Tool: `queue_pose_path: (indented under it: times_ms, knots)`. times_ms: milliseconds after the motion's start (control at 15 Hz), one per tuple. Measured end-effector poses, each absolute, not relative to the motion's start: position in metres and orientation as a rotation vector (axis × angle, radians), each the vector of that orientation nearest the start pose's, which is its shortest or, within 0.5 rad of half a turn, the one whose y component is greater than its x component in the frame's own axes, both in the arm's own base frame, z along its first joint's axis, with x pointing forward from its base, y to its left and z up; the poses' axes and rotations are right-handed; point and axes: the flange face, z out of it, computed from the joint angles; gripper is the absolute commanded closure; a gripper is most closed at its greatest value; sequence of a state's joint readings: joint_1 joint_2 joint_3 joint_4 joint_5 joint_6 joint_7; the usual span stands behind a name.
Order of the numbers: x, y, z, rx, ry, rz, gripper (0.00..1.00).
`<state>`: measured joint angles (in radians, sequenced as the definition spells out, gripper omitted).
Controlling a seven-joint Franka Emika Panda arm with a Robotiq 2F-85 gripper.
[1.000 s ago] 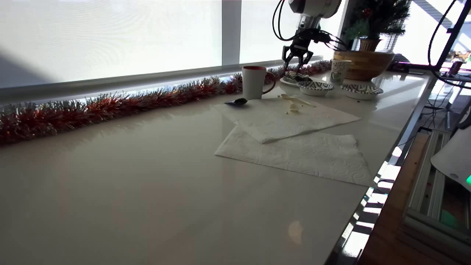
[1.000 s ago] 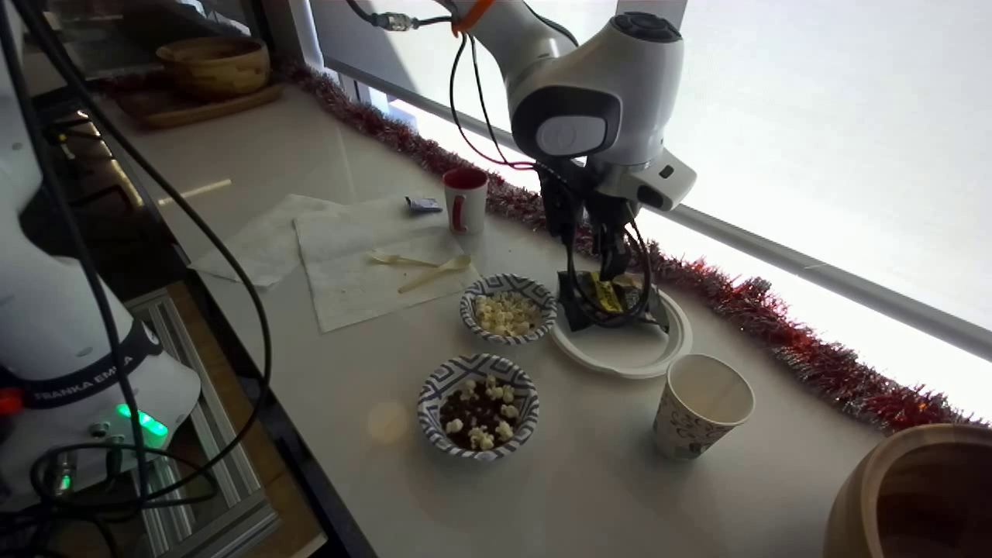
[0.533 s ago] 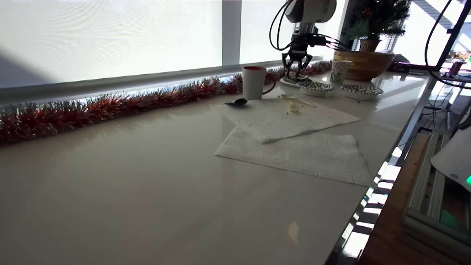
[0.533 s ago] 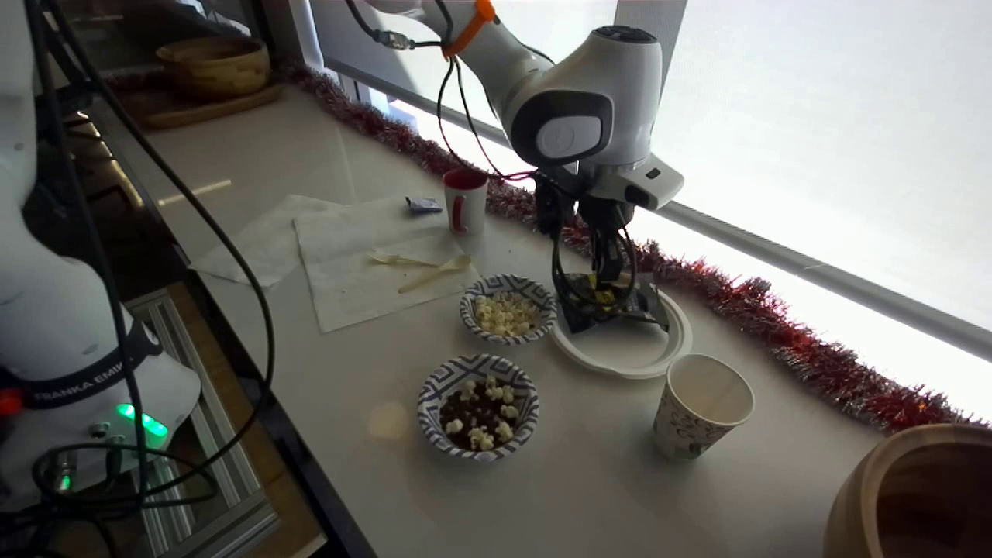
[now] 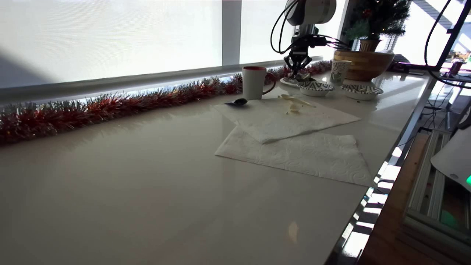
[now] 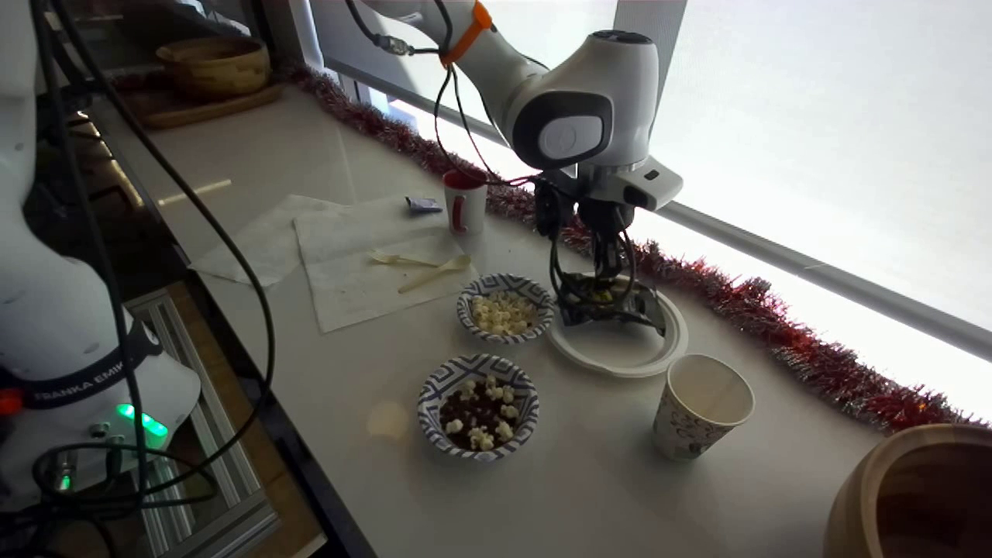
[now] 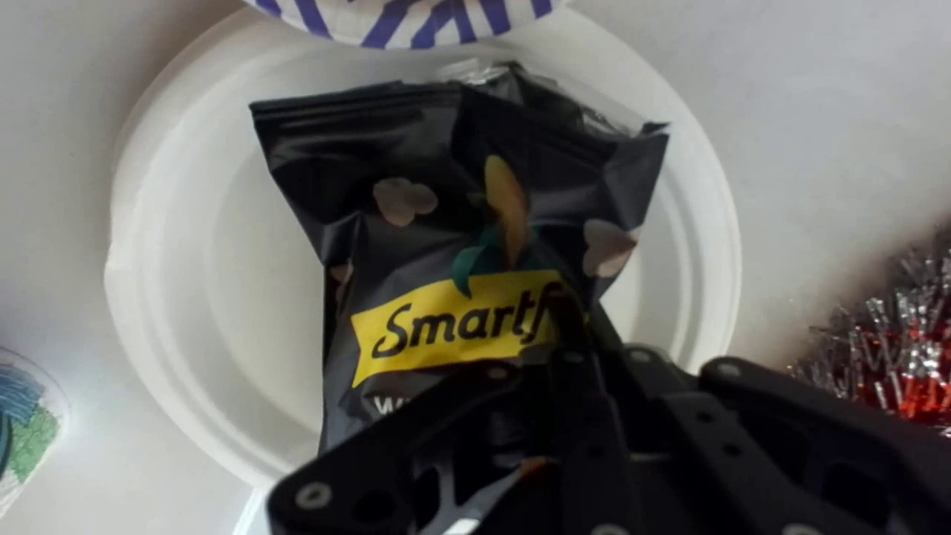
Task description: Move the black packet to the left
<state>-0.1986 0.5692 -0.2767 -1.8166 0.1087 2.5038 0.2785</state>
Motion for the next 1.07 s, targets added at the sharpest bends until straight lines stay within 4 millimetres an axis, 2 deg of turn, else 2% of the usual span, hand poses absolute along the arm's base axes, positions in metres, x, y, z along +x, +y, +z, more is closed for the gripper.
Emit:
queue_pose_path:
  times_ms: [267, 533, 733, 1067]
  knots:
    - [0.599, -0.287, 0.259, -3.002, 1.230, -0.236, 0.96]
    - [0.595, -0.267, 0.303, -3.007, 1.159, -0.307, 0.96]
    - [0.582, -0.243, 0.334, -3.018, 1.034, -0.326, 0.96]
    - [0.551, -0.185, 0.358, -3.059, 0.713, -0.190, 0.96]
